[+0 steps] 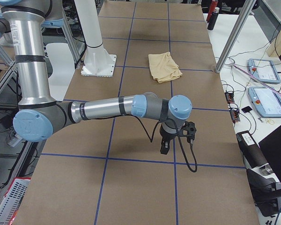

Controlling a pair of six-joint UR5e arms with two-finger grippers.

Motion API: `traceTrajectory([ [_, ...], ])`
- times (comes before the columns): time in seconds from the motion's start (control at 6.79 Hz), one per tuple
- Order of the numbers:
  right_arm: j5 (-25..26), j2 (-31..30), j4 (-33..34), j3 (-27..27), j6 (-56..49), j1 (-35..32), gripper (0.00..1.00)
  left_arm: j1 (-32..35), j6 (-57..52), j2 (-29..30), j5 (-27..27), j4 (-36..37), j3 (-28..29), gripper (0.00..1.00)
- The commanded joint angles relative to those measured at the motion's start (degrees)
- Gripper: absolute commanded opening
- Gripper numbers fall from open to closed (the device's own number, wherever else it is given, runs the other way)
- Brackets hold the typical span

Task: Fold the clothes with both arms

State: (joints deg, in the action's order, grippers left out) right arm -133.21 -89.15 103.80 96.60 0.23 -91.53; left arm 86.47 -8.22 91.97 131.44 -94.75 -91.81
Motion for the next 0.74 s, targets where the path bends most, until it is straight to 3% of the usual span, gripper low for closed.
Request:
traceTrajectory([
  [0.0,0.1,-1.8,-5.0,-1.1,0.7,0.0,1.0,-0.2,0.0,-0.2,0.0,1.1,-0.2,1.0],
  [0.29,0.1,-1.8,-12.1,-4.7,1.3,0.3,1.0,-0.1,0.0,-0.2,0.0,1.0,-0.6,1.0],
  [0.59,-0.9,-1.8,-13.6,-4.8,4.8,0.3,1.0,-0.2,0.0,-0.2,0.0,0.7,-0.8,1.0],
])
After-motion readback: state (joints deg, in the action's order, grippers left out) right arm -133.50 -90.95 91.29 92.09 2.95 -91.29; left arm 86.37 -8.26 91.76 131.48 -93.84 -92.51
